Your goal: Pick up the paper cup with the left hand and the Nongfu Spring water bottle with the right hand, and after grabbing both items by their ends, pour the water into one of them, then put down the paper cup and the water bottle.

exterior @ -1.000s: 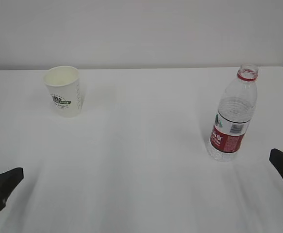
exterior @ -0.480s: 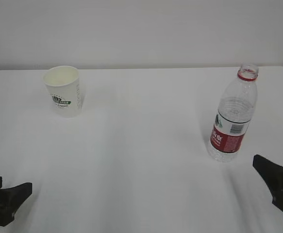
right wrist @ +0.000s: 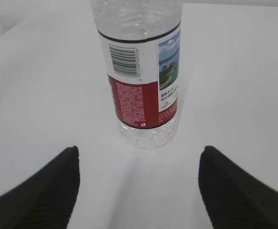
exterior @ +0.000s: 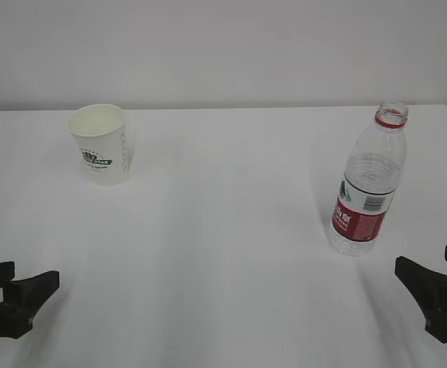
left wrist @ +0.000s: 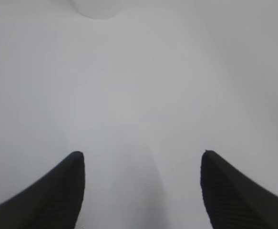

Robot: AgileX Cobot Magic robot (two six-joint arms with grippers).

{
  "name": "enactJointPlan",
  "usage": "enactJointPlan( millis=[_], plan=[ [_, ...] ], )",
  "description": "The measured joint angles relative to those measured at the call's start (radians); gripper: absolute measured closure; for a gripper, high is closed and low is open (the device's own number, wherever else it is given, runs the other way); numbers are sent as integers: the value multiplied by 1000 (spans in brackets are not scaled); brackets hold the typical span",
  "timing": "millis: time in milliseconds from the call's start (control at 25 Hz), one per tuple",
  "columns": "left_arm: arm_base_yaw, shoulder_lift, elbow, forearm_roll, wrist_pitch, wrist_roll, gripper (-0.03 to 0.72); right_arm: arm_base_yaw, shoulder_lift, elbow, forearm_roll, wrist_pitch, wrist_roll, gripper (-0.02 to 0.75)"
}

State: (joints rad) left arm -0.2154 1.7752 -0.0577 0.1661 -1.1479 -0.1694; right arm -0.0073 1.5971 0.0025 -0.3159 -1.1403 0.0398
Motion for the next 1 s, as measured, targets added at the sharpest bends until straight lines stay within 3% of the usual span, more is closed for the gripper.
enactJointPlan(
  millis=[320, 1000],
  plan=[
    [0, 0, -81, 34, -1, -8, 150, 0, 0, 0, 4, 0, -1, 148],
    [0, 0, -98, 3, -2, -14, 151, 0, 50, -2, -78, -1, -98, 148]
  ],
)
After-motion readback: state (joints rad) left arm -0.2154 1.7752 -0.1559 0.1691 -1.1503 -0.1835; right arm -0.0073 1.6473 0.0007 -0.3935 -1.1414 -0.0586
